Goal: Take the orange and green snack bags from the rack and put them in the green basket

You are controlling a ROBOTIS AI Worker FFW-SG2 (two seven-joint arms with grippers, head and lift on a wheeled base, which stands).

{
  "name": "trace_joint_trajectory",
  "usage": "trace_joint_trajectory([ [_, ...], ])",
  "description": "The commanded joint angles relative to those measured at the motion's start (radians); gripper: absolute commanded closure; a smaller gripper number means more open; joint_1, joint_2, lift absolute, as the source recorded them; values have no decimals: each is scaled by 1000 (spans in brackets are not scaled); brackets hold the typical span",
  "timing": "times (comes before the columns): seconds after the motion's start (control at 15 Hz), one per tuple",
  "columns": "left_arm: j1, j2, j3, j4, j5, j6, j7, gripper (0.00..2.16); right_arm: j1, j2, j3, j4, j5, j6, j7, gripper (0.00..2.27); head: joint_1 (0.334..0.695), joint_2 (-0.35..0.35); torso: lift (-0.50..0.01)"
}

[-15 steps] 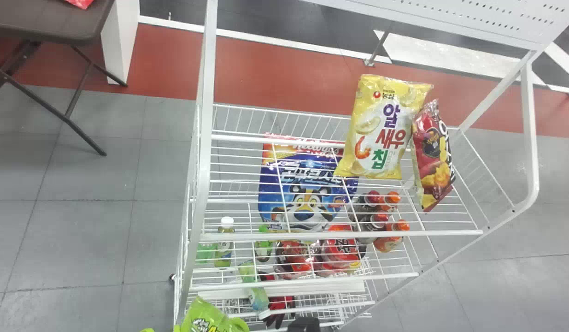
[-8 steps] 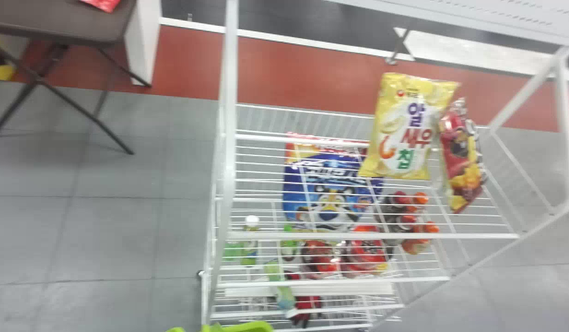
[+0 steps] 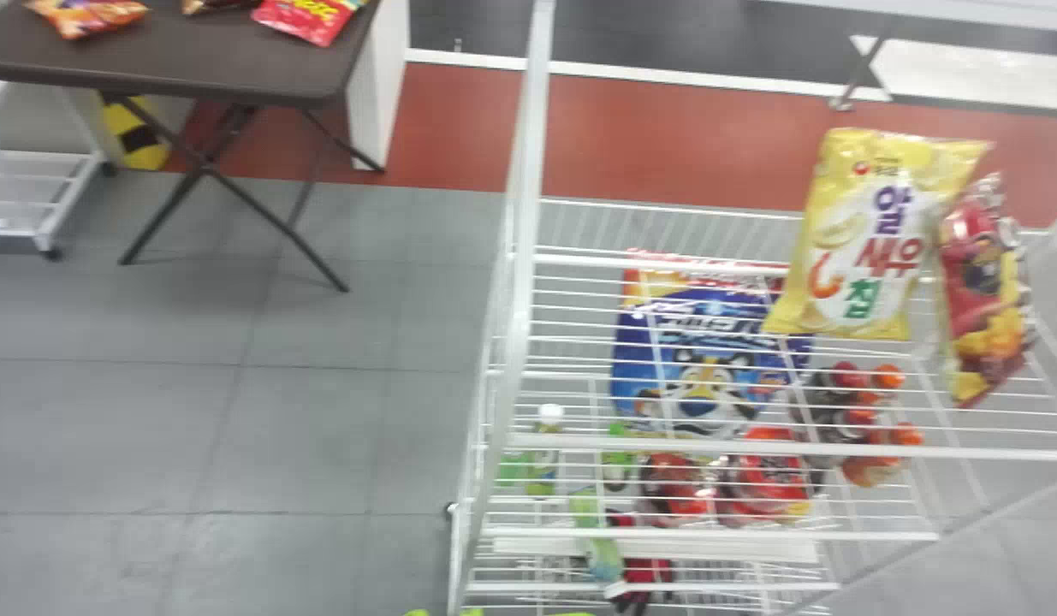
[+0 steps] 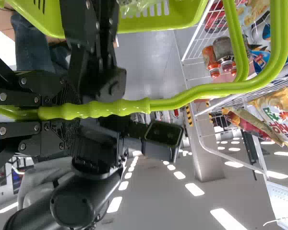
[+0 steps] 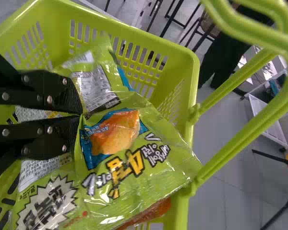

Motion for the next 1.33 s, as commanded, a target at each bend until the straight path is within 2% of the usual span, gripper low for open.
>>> trace_joint_trajectory([
  [0.0,0,0,0,0,0,0,0,2148,31,-13,-34,-75,1,0,-30,53,695,-229,0],
  [0.27,-1,2,0,0,0,0,0,2148,46,-16,-141,-191,-28,22,-52,49,695,-350,0],
  [0.53,-4,0,-3,0,0,0,6,2148,46,-14,-239,-260,-67,-39,-71,56,695,-350,0],
  [0.67,-9,0,-9,3,-5,3,14,2148,41,-8,-272,-266,-64,-248,-82,56,695,-350,0],
  [0.93,-14,-5,-10,12,-6,3,23,2148,67,7,-310,-243,-62,-837,-90,70,695,-350,0],
  [1.07,-14,-6,-9,17,-6,3,25,2148,74,20,-314,-227,-61,-902,-141,73,695,-350,0],
  [1.27,-15,-11,-9,26,-5,-6,26,2148,86,38,-307,-197,-22,-945,-263,76,695,-350,0],
])
